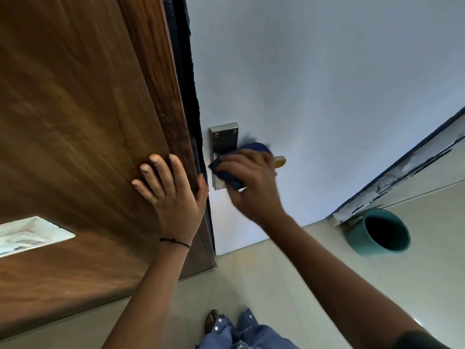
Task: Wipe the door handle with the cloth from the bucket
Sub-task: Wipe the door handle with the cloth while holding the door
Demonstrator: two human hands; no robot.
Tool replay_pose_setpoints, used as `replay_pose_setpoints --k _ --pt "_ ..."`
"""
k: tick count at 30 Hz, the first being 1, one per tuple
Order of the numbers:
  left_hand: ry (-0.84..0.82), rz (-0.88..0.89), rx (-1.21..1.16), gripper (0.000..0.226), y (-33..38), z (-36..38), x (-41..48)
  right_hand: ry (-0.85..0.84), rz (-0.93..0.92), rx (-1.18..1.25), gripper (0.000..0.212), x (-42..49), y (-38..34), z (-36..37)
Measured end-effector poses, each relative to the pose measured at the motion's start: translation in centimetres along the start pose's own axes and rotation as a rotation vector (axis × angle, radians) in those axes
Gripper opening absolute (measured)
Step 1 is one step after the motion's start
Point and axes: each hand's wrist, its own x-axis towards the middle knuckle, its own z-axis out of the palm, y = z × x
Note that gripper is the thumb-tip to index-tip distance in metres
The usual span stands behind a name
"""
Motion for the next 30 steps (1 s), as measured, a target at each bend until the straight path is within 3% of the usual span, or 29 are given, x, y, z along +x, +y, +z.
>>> replay_pose_setpoints --k 4,10,16,19,23,26,30 --pt "-0.02 -0.003 -0.019 0.082 -0.2 -0.1 0.0 -0.039 -0.118 -0.065 0.023 -1.0 0.1 0.9" --pt "-0.007 -0.004 0.002 0.082 -0.1 -0.1 0.1 0.115 0.197 -0.043 0.029 -1.0 4.0 -2.0" --pt "-0.032 0.007 -0.011 0.079 -0.1 -0.2 0.2 -0.029 0.014 -0.012 0.039 -1.7 -1.8 1.7" --pt "-0.027 -0.008 -0.025 0.079 -0.3 -0.1 0.1 -0.1 0.02 -0.067 0.05 -2.7 -0.4 1.3" --pt "-0.024 -0.011 -0.011 0.069 -0.1 0.0 0.2 0.043 0.231 -0.155 0.044 -2.2 4.9 -1.3" --pt "-0.017 -0.023 -0.01 0.067 -0.1 0.1 0.2 0.124 0.35 -0.083 0.038 -2.2 6.9 -2.0" --pt "-0.007 -0.018 0.0 0.07 0.0 0.4 0.0 0.214 0.288 -0.121 0.031 -2.3 4.9 -0.4"
